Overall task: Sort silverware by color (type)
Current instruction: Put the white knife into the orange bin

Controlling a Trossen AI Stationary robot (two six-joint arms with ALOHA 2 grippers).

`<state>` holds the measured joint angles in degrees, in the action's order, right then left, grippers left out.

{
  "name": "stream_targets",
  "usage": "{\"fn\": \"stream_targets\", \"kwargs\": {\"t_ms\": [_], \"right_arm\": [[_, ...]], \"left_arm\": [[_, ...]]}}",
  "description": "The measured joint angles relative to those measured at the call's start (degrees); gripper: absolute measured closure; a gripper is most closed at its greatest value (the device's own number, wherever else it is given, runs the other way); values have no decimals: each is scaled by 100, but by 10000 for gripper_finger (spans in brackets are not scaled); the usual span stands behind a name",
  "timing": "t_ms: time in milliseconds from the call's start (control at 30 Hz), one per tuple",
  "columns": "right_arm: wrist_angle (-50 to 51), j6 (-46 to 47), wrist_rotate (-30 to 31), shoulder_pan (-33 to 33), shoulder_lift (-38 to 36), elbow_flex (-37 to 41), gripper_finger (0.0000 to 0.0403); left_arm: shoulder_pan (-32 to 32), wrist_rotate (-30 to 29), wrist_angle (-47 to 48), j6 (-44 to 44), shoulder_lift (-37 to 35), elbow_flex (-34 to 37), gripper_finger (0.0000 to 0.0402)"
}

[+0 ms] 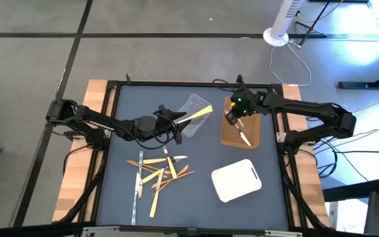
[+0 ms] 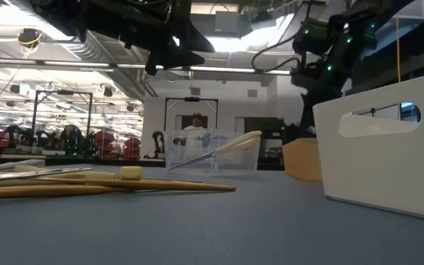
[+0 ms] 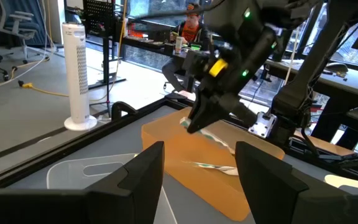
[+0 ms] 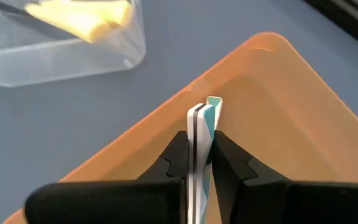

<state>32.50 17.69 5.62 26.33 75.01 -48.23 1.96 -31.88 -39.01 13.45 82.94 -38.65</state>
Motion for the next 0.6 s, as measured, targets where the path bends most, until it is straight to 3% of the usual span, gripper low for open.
{"fn": "stream_targets", "kwargs": {"t_ms": [600], "right_arm": [[-546,-4,35,-2,1106,2,371]], "left_arm": [[0,0,0,2,0,0,209]]}}
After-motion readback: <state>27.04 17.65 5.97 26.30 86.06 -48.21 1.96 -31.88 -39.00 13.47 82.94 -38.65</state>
